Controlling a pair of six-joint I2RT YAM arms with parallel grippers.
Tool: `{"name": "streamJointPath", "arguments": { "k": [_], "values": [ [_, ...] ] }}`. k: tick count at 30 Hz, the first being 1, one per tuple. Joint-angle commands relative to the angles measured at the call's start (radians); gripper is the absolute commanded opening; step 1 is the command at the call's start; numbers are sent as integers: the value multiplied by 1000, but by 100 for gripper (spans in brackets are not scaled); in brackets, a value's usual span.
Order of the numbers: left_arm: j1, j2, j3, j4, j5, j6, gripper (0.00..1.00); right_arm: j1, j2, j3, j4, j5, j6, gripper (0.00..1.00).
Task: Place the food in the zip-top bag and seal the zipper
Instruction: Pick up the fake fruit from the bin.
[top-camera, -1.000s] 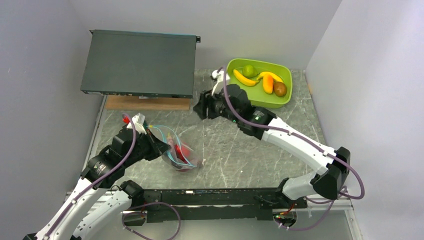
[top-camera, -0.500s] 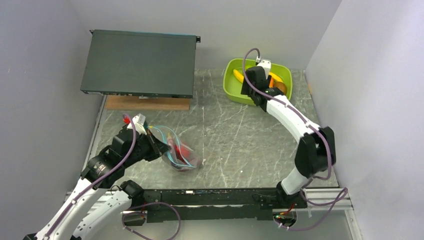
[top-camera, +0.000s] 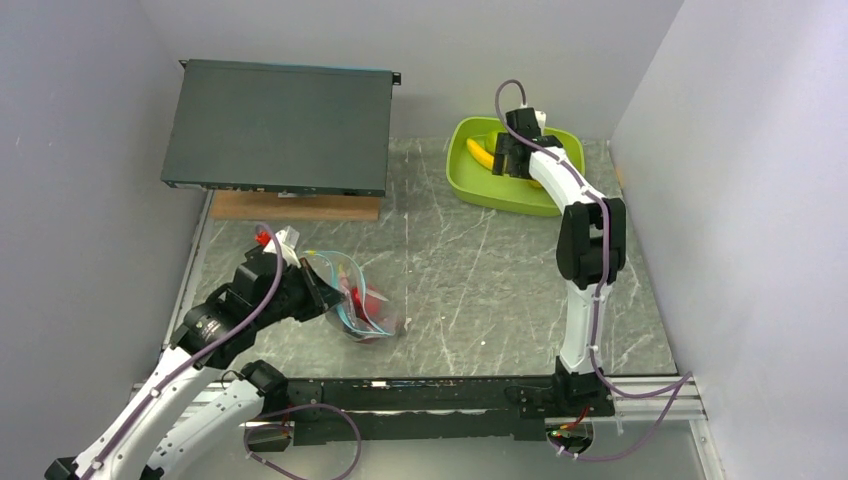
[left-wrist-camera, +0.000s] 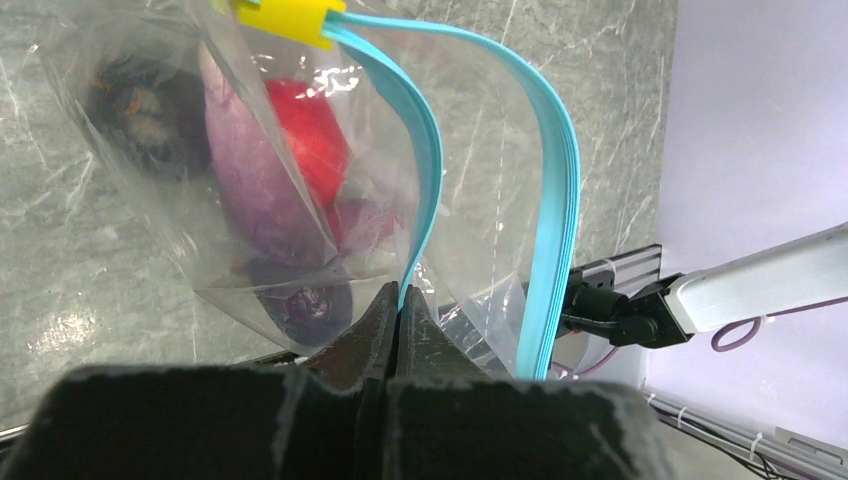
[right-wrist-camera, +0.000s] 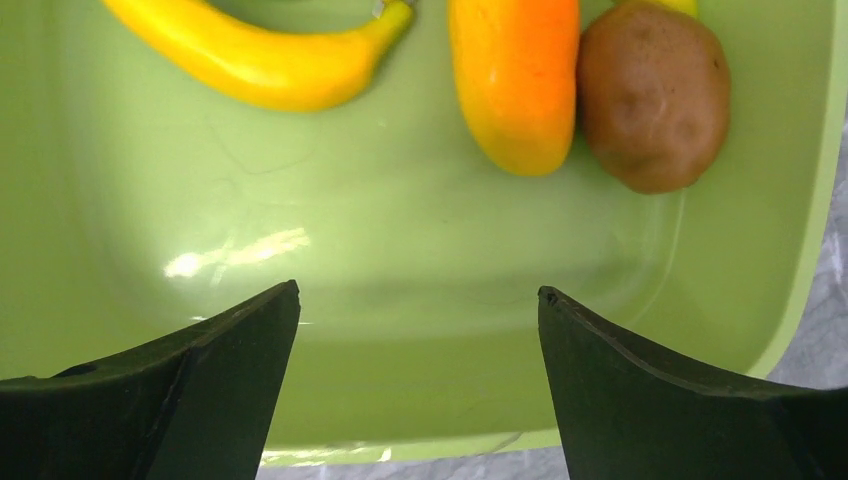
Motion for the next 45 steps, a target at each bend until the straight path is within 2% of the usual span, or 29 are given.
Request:
{"name": "streamJointPath", "arguments": {
  "k": [1, 4, 13, 19, 24, 28, 37, 43, 45],
  "values": [
    [4, 24, 22, 32, 26, 21, 0, -46, 37, 52, -37, 18, -69, 91],
    [4, 36, 26, 36, 32, 25, 0, -63, 76, 86, 19, 31, -112, 93],
    [4, 43, 41, 27, 28, 21, 0, -101, 275, 276, 44, 71, -134, 93],
    [5, 64, 72, 6, 39, 19, 0, -103, 327, 321, 138, 36, -119, 90],
    [5, 50, 77, 0, 33, 10, 0, -104, 402, 399, 125, 45, -107, 86],
    [4, 43, 75, 2, 37, -2, 0, -103, 421, 404, 121, 46, -104, 71],
    [5, 24, 52, 12, 63, -20, 0, -102, 313, 365, 121, 12, -85, 20],
    [4, -5, 57, 6, 43, -22, 0, -102, 122, 243, 168, -49, -27, 1],
    [5, -14, 66, 6, 32, -20, 0, -102, 49, 196, 176, -72, 4, 0]
  ]
}}
